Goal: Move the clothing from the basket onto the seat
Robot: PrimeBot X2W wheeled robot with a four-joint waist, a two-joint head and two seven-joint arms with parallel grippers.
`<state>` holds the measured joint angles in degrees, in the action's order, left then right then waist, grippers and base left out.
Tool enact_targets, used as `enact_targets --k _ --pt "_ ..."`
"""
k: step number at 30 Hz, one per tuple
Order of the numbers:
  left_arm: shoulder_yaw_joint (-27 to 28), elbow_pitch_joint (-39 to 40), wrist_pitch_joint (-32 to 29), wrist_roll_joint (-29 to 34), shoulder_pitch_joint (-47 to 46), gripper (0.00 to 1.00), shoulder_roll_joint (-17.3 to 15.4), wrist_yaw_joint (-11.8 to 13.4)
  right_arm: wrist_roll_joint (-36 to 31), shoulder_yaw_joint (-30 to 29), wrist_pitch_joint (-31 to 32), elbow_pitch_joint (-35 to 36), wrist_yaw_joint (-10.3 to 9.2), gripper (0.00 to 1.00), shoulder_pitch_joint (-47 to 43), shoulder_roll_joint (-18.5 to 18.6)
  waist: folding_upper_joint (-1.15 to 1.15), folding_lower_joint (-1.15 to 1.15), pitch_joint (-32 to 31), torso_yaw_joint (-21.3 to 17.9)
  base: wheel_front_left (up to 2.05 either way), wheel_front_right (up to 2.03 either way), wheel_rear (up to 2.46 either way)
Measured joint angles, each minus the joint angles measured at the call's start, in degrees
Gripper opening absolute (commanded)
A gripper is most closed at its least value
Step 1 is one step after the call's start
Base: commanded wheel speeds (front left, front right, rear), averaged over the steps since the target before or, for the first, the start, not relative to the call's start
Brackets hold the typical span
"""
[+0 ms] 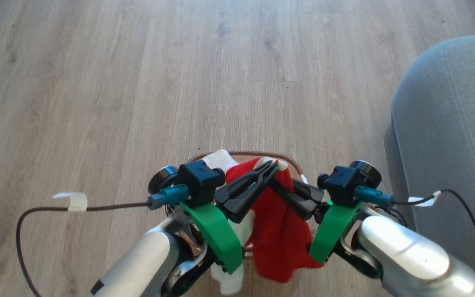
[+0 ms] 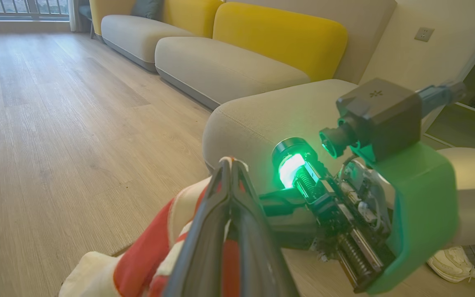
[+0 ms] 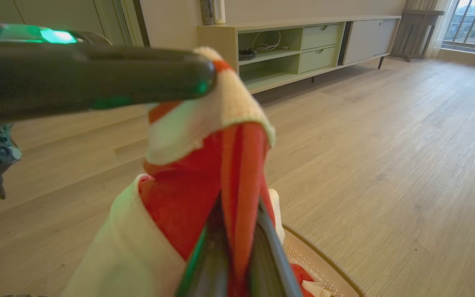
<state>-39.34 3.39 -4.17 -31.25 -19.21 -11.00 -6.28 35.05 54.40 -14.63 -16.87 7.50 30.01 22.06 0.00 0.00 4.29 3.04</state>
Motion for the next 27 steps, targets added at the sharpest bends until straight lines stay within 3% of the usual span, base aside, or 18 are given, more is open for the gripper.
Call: enact_targets --k 2,4,13,27 --pt "0.34 -0.07 0.64 -0.04 0.05 0.4 -0.04 0.3 0.38 -0.74 0.0 0.08 0.0 0.0 0.01 0.25 0.0 0.0 0.07 -0.42 0.0 0.0 0.0" --pt "0.94 -0.54 1.76 -0.14 0.13 0.97 -0.13 0.99 0.38 -2.29 0.0 0.45 0.0 0.0 0.03 0.64 0.0 0.0 0.24 -1.04 0.0 0.0 0.0" --pt "1.93 -4.85 6.03 -0.38 0.07 1.0 0.02 0.91 -2.16 -11.82 0.01 3.6 0.0 0.0 0.37 2.99 0.0 0.0 1.85 -6.67 0.0 0.0 0.0" --pt "-2.89 -9.77 9.89 2.27 -2.32 1.0 2.86 0.33 -5.27 -24.53 0.01 7.59 0.0 0.0 -1.86 4.93 0.0 0.0 4.19 -23.25 0.0 0.0 0.0"
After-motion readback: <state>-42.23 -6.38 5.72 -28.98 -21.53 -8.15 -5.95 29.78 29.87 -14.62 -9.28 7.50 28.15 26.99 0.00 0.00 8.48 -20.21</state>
